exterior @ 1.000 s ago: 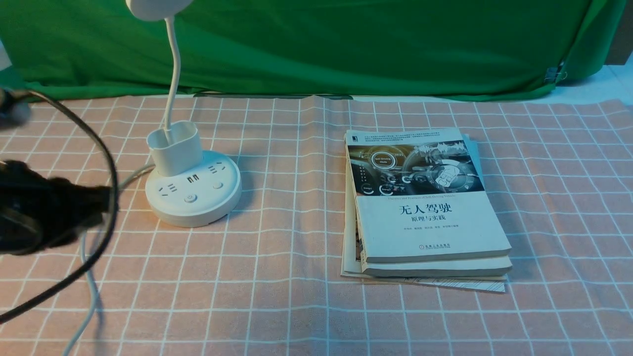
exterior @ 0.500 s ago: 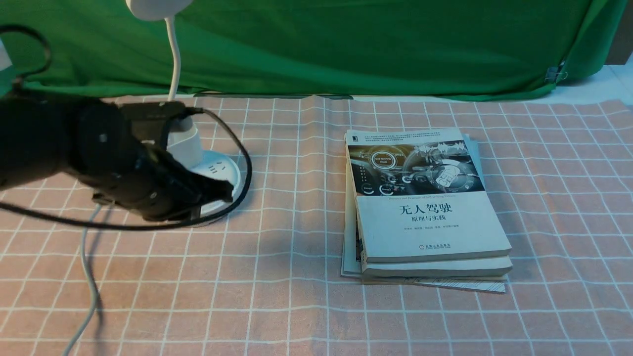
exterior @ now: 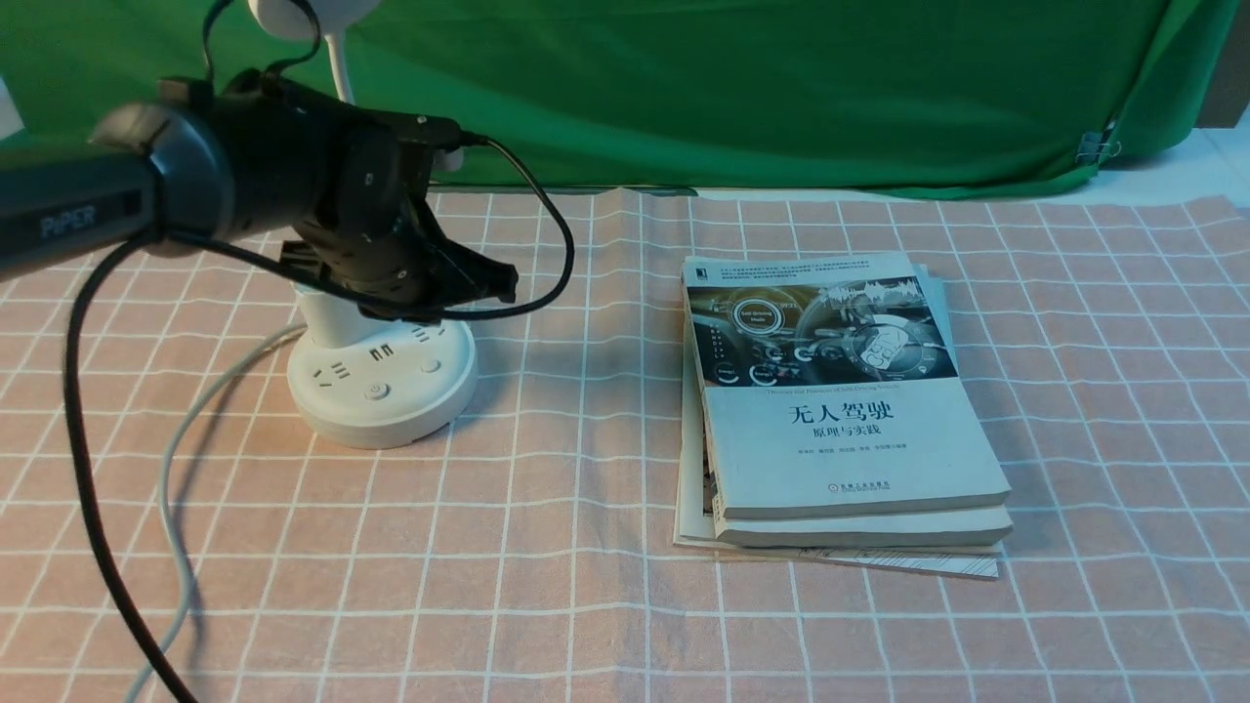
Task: Turn on the table lamp on the pink coffee tablecloth with your hand.
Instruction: 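Press the power button on the lamp base to turn the lamp on with the left gripper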
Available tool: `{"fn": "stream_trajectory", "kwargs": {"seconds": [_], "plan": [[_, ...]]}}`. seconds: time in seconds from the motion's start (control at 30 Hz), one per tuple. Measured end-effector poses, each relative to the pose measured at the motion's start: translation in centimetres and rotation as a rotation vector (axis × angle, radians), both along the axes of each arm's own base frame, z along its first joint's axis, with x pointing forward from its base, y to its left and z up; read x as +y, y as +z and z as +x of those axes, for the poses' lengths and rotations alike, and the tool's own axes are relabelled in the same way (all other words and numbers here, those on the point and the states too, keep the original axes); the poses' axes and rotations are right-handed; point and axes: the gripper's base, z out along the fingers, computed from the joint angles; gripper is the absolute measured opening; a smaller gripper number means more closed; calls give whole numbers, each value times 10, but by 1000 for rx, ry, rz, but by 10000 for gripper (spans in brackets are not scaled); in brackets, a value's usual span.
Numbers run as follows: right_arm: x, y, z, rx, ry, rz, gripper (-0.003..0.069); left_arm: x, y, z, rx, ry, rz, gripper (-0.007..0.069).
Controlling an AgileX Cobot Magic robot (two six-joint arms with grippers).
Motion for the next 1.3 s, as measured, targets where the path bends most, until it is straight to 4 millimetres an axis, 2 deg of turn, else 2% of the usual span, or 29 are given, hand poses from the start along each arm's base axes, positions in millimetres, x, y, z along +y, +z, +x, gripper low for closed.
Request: {"fn": "stream_trajectory", "kwargs": {"seconds": [0.47, 0.63, 0.93, 1.07, 1.23, 1.3], "plan": [[0, 0, 0, 0, 0, 0, 239, 0, -11, -1, 53, 11, 7, 21], [0, 0, 0, 0, 0, 0, 239, -1, -22, 1, 79, 12, 13, 21], [0, 0, 0, 0, 0, 0, 239, -3, -24, 3, 85, 26, -15, 21], [0, 0, 0, 0, 0, 0, 239, -2, -18, 1, 78, 26, -17, 21], [0, 0, 0, 0, 0, 0, 239, 0, 20, -22, 115, 26, -64, 21], [0, 0, 0, 0, 0, 0, 239, 1, 24, -35, 144, 16, -93, 21]]}}
